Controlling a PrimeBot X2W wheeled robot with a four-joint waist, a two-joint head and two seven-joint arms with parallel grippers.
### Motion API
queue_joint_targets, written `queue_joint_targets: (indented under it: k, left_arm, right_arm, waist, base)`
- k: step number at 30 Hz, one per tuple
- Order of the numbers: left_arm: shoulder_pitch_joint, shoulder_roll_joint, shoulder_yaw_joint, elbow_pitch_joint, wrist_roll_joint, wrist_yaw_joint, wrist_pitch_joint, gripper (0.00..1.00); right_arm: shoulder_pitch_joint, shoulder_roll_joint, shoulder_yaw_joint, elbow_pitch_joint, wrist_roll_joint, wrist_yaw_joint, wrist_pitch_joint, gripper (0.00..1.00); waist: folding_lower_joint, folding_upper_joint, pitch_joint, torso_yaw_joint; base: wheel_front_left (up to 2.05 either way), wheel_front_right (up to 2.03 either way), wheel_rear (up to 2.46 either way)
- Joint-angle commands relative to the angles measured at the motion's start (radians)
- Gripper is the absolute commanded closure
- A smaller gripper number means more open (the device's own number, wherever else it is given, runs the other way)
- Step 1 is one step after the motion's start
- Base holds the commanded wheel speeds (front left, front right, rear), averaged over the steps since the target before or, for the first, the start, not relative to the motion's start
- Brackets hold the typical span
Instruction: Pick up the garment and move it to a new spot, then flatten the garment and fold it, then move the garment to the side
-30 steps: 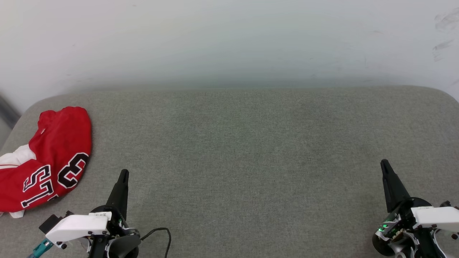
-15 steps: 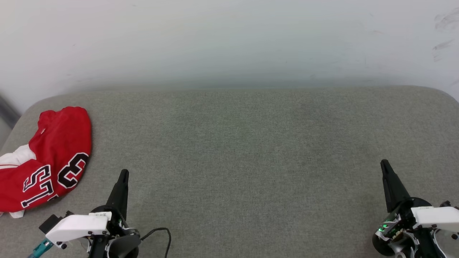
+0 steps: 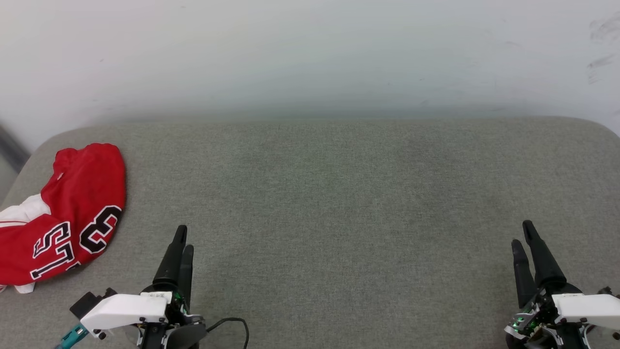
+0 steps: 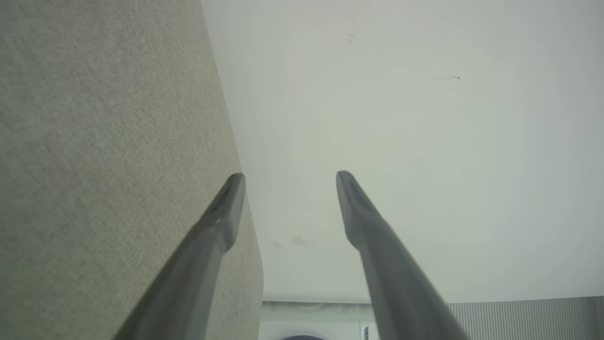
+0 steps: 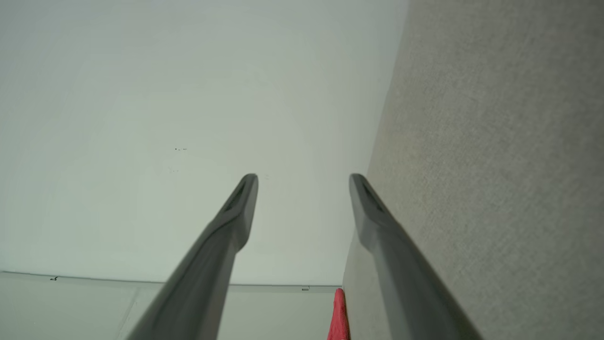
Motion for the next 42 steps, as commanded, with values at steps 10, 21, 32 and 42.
queue_joint_targets:
  k: [10,21,32,42]
  left_arm:
    - [-0.025,0.005,-0.039,-0.065,0.172,-0.001,-0.05,0.0]
    - [-0.026,0.003,-0.082,-0.121,0.409,-0.001,-0.094,0.0]
    - [-0.033,0.008,-0.13,-0.147,0.628,-0.001,-0.133,0.0]
    - [-0.026,0.008,-0.127,-0.134,0.84,0.009,-0.165,0.0]
  right_arm:
    - [0.009,-0.001,0.004,-0.086,-0.213,0.0,-0.05,0.0]
    - [0.031,-0.004,0.032,-0.155,-0.529,0.0,-0.094,0.0]
    - [0.048,-0.001,0.024,-0.2,-0.764,0.0,-0.093,0.0]
    - [0.06,0.0,0.027,-0.235,-0.929,0.0,-0.088,0.0]
  waist:
    - [0.0,0.0,-0.001,0.006]
    - [0.0,0.0,-0.002,0.013]
    - [0.0,0.0,-0.004,0.021]
    - [0.0,0.0,-0.005,0.027]
  base:
    - [0.0,0.0,0.0]
    - [0.0,0.0,0.0]
    - [0.0,0.0,0.0]
    - [0.0,0.0,0.0]
